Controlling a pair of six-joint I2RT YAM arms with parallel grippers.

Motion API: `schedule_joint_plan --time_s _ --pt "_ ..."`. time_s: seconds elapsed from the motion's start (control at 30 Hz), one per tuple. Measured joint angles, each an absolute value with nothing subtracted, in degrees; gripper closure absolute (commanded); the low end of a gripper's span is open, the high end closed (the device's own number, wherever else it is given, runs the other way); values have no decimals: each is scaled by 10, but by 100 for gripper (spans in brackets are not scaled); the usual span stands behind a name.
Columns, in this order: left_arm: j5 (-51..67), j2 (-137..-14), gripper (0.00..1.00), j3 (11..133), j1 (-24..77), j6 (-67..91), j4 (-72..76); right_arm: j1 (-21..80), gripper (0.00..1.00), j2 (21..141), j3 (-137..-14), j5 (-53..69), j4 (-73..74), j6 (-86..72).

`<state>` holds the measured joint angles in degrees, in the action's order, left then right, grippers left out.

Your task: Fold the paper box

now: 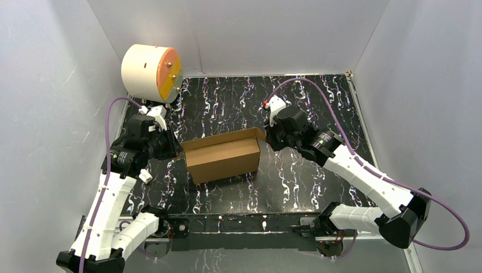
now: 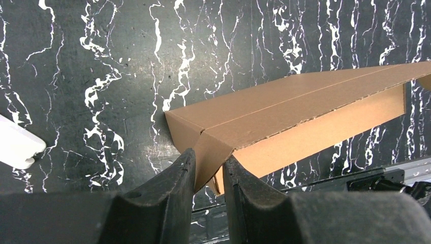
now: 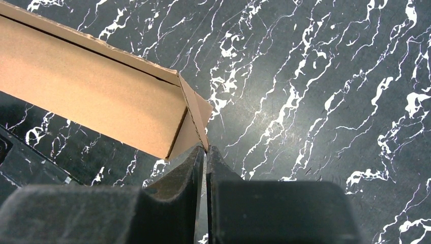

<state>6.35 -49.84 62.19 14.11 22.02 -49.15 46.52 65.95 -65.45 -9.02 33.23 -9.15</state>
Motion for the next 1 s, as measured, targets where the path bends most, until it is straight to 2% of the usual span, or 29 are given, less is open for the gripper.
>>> schedule_joint_plan --time_s 0.07,0.17,0.27,0.73,1.0 --pt "61 -499 77 625 141 214 -498 465 83 660 -656 -88 332 -87" --pt "58 -502 77 629 141 203 -505 466 74 660 -659 -81 331 -80" --pt "55 -504 73 634 141 193 -513 466 68 662 -663 -70 327 -67" --pt "44 -506 72 647 141 147 -530 466 66 711 -690 -45 298 -15" --pt "39 -508 81 647 141 138 -534 466 57 715 -714 -70 300 25"
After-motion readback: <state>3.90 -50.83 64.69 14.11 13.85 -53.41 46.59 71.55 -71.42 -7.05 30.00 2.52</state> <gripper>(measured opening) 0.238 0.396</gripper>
